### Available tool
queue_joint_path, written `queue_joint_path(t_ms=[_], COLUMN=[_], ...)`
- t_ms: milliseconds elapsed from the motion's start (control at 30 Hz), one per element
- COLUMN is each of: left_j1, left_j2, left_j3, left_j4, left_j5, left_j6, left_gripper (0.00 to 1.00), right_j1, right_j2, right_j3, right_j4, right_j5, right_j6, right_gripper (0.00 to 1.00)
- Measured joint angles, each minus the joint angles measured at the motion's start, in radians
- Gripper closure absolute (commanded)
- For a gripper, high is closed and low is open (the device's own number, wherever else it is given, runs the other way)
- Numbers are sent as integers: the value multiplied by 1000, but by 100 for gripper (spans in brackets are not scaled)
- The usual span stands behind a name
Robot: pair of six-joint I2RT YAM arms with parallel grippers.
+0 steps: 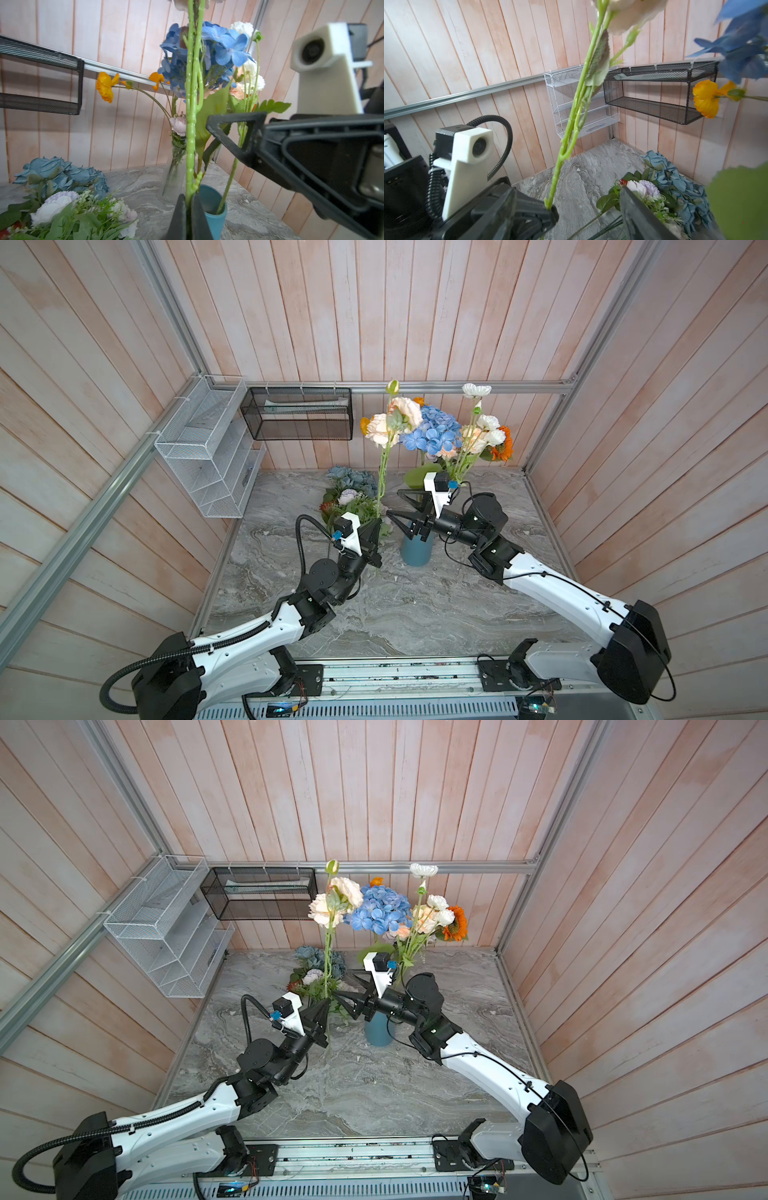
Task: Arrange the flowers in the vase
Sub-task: 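Take the peach rose stem with the right gripper while the left releases and withdraws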
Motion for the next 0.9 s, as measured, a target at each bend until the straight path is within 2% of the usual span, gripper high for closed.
queue_joint_path(t_ms=[167,267,400,467,600,767,867,900], left_j1=[-32,-32,-32,-32,-32,-31,-31,-31], left_j2=[12,16,17,18,18,18,18,18], left_j3=[1,2,2,2,2,2,2,2], left_j4=[31,46,57,63,67,66,67,67], left_j5=[18,18,18,19,22,21,21,21], left_j6=[76,105,127,132,137,137,138,138], left_gripper=[100,100,100,100,100,100,100,94], right_j1=[3,6,9,10,12,17,19,19], right_j2=[23,31,39,42,43,43,43,43], right_j3=[5,5,5,5,5,5,5,5], right_j4=[27,36,48,52,59,67,72,72], right_j5=[-41,-59,-75,-84,-93,-110,-114,-114], right_j6=[35,59,86,93,100,116,115,114], right_gripper=[32,41,67,76,82,99,100,100])
